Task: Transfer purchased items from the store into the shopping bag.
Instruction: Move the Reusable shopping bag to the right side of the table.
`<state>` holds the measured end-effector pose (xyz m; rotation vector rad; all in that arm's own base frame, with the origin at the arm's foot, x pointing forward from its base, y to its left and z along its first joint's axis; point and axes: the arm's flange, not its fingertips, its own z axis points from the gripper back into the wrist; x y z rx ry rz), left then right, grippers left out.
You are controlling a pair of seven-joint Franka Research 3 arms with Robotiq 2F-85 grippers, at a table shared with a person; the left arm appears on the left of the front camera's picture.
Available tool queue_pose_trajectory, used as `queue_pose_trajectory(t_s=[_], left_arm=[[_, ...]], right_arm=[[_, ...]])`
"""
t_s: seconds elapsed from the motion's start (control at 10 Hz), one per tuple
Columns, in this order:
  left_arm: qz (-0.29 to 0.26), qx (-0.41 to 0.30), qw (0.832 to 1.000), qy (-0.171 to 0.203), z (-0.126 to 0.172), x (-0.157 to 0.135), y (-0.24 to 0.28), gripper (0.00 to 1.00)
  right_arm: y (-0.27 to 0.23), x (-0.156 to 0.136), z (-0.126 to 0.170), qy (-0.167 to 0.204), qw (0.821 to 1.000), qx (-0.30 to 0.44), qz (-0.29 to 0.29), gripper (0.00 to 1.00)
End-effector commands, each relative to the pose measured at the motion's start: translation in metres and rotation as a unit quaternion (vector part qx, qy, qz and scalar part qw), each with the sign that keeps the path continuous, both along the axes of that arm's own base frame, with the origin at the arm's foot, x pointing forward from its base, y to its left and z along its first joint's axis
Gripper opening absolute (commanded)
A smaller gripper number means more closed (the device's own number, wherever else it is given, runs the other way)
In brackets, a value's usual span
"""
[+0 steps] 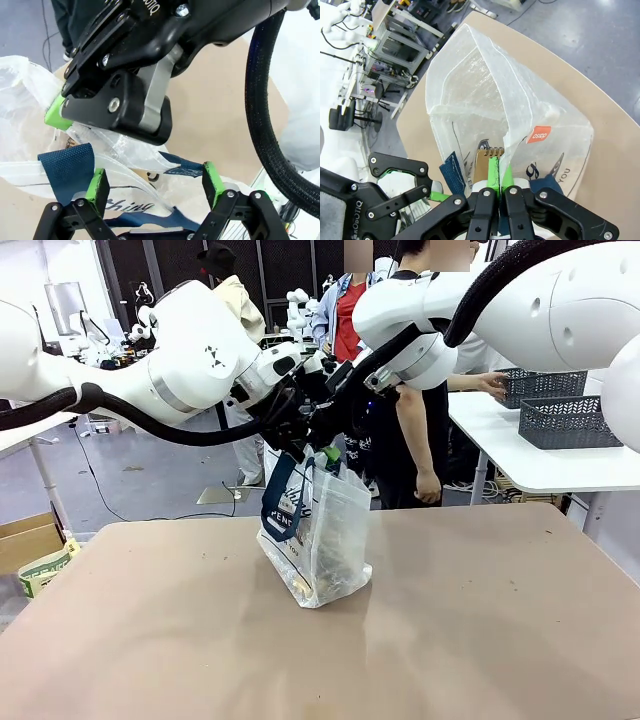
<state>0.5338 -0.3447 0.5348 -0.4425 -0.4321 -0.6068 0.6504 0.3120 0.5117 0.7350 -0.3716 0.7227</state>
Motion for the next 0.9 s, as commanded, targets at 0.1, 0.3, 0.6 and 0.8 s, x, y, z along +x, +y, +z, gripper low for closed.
queue_pose_trajectory(t_s=[0.1, 0.3, 0.6, 0.8], left_arm=[[0.011, -0.004, 1.0, -0.005, 0.014, -0.006, -0.005, 0.96], [0.016, -0.003, 1.0, -0.007, 0.017, -0.008, -0.007, 0.96], [0.028, 0.014, 0.999, 0.023, 0.008, -0.003, -0.008, 0.96], [0.061, 0.018, 0.997, 0.037, 0.006, -0.001, -0.01, 0.96]], right_arm=[[-0.001, 0.001, 0.006, 0.005, 1.0, 0.012, -0.005, 0.0], [-0.001, 0.002, 0.005, 0.007, 1.0, 0.012, -0.003, 0.0], [-0.001, 0.001, 0.006, 0.007, 1.0, 0.011, -0.003, 0.0], [-0.001, 0.001, 0.006, 0.007, 1.0, 0.01, -0.002, 0.0]])
